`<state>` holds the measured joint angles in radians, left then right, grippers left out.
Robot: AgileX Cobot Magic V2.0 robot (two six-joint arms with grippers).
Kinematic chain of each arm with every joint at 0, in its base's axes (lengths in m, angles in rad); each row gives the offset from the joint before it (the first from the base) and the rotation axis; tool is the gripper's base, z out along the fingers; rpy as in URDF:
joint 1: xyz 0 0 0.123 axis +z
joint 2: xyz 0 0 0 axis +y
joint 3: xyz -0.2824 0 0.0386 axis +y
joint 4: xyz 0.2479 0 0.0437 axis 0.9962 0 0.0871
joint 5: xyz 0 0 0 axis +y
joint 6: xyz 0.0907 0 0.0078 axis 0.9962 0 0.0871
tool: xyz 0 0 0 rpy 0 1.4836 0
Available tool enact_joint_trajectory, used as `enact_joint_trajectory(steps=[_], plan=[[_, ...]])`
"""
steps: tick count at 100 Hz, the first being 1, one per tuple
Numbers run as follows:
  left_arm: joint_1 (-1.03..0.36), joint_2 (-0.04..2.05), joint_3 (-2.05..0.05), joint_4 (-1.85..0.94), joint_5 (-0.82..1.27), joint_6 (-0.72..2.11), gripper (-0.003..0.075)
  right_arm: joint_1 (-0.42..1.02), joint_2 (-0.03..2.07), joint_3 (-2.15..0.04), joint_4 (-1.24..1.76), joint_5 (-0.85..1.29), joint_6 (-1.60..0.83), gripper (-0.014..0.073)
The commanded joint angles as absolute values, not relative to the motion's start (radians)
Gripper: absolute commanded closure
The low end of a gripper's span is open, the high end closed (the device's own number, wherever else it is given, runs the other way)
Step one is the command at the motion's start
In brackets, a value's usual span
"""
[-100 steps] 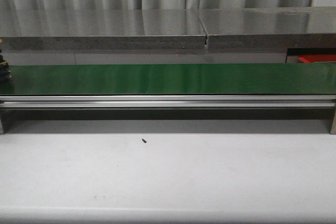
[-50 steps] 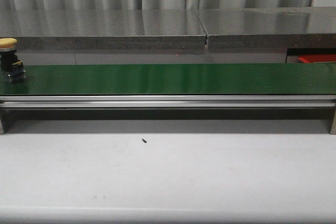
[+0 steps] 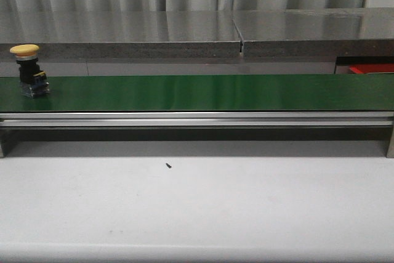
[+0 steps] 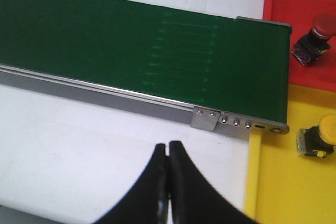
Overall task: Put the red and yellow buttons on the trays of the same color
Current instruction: 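Move the left gripper to a red push-button and grasp it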
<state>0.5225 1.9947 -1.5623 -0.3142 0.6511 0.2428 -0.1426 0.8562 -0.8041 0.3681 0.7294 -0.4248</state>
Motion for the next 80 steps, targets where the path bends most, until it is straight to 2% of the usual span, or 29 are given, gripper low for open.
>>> enact_joint_trajectory(steps=[1,51,80], plan=[[0.524,1.958,-1.595,-0.324,0.569,0.245,0.0099,-0.142,0.852,-0.827,0.386,0.679,-0.432,0.0711],[0.524,2.097,-1.744,-0.307,0.575,0.245,0.0099,-0.142,0.852,-0.827,0.386,0.68,-0.432,0.0711],[0.524,2.14,-1.761,-0.305,0.567,0.245,0.0108,-0.142,0.852,-0.827,0.386,0.679,-0.432,0.0711]])
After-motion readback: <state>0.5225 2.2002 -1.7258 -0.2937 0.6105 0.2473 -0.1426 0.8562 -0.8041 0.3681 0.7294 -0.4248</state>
